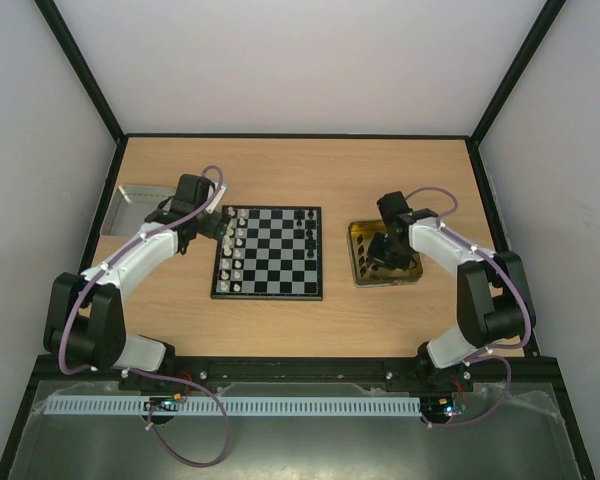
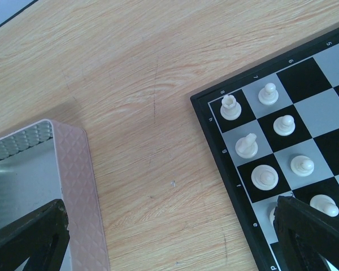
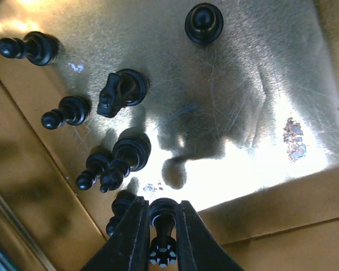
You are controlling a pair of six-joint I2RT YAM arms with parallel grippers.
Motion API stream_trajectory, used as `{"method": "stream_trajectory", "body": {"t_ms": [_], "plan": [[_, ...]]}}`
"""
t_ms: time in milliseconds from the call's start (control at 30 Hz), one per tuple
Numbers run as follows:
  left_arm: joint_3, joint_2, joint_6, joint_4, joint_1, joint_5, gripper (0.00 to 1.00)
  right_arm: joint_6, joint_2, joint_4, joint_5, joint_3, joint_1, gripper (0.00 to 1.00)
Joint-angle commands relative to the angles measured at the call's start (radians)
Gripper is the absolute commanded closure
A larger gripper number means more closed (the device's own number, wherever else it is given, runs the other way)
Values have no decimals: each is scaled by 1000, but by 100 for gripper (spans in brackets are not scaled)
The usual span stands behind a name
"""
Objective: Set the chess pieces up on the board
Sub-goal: Pick up the chess piece from the storage box, then place the chess piece on the chessboard.
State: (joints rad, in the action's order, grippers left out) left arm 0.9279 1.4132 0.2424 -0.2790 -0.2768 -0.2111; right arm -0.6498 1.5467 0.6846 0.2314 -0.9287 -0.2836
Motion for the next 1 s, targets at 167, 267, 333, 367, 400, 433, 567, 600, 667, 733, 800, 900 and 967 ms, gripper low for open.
{"method": "stream_trajectory", "body": {"t_ms": [167,267,333,367,400,433,567,600,667,733,800,900,967], "plan": [[-11,-30,6,7,-5,-7,1,10,-76,122,-47,-99,2,91],[-11,-32,6,8,-5,-7,1,34,-96,164,-43,-136,1,92],[-13,-34,7,7,-6,-9,1,30,-112,184,-42,-159,-9,92],[-14,-35,8,9,-6,-11,1,27,-117,200,-47,-175,-17,92],[-15,-37,8,9,-7,-11,1,26,-118,210,-48,-188,-27,92],[-15,-37,8,9,-7,-11,1,23,-117,219,-47,-203,-40,92],[-13,-43,8,9,-7,-15,1,-21,-92,230,-53,-249,-142,92],[-12,-44,8,9,-6,-16,1,-33,-81,227,-55,-259,-167,92],[-12,-46,8,9,-7,-19,1,-56,-60,214,-52,-271,-220,92],[-11,-51,9,9,-6,-23,1,-80,-38,194,-46,-269,-268,92],[-12,-54,9,11,-7,-22,1,-101,-13,177,-42,-271,-316,92],[-15,-51,9,13,-7,-27,1,-123,29,146,-37,-265,-376,92],[-22,-52,10,23,-7,-39,1,-131,62,127,-30,-265,-406,92]]}}
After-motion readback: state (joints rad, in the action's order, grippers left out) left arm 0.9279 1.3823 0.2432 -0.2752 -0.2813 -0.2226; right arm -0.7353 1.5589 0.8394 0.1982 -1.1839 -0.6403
